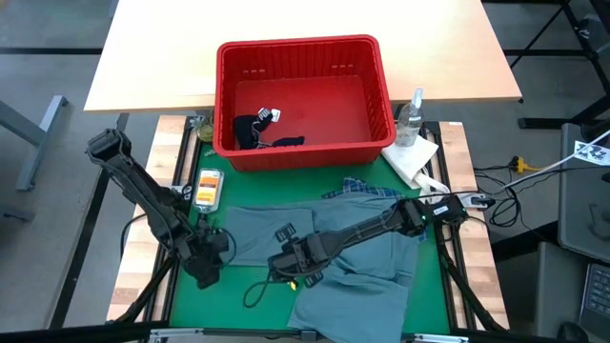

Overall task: Fold Laundry from Bin
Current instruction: Fold the blue pants on top of the blue shirt

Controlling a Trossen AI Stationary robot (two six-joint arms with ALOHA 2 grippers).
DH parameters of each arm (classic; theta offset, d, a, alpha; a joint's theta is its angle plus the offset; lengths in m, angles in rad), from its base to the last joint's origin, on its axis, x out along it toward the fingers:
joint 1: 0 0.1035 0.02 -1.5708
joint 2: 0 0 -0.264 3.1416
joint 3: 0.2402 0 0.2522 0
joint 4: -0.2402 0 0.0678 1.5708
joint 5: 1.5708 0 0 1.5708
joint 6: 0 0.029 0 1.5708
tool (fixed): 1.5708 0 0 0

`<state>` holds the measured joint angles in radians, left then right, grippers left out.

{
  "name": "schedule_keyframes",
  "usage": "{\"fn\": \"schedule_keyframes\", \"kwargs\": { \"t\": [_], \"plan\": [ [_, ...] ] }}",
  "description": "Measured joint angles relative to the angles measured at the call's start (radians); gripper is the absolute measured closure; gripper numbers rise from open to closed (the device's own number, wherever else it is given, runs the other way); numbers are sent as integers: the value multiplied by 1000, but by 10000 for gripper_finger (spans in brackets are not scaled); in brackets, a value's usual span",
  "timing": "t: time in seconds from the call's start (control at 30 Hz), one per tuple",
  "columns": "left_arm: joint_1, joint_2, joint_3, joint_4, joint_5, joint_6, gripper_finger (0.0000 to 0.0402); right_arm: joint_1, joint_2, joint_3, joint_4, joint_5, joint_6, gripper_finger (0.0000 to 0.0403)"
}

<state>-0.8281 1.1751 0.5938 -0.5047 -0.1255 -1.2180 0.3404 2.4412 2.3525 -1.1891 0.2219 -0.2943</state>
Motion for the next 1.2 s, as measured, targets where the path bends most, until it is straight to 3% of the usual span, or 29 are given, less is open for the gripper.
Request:
{"fn": "schedule_keyframes", "kwargs": {
  "t": [0.2, 0.37, 0.47, 0.6, 0.7, 0.97, 1.2],
  "plan": [
    [41, -80, 0, -1, -389, 121, 343, 20, 22, 0, 47, -7, 1, 292],
    [86, -83, 0, 26, -604, 276, 343, 29, 57, 0, 40, -6, 1, 292],
    [115, -82, 0, 27, -671, 339, 343, 34, 75, 0, 38, -7, 1, 292],
    [169, -82, -3, 6, -678, 414, 343, 34, 78, 0, 42, -10, 5, 292],
    [232, -82, -25, -7, -657, 350, 343, 34, 78, 0, 43, -8, 31, 292],
    [342, -82, -156, 26, -459, 220, 343, 33, 78, 0, 40, -24, 35, 292],
    [355, -82, -245, 47, -431, 144, 343, 33, 87, 1, 43, -31, 35, 292]
  ]
}}
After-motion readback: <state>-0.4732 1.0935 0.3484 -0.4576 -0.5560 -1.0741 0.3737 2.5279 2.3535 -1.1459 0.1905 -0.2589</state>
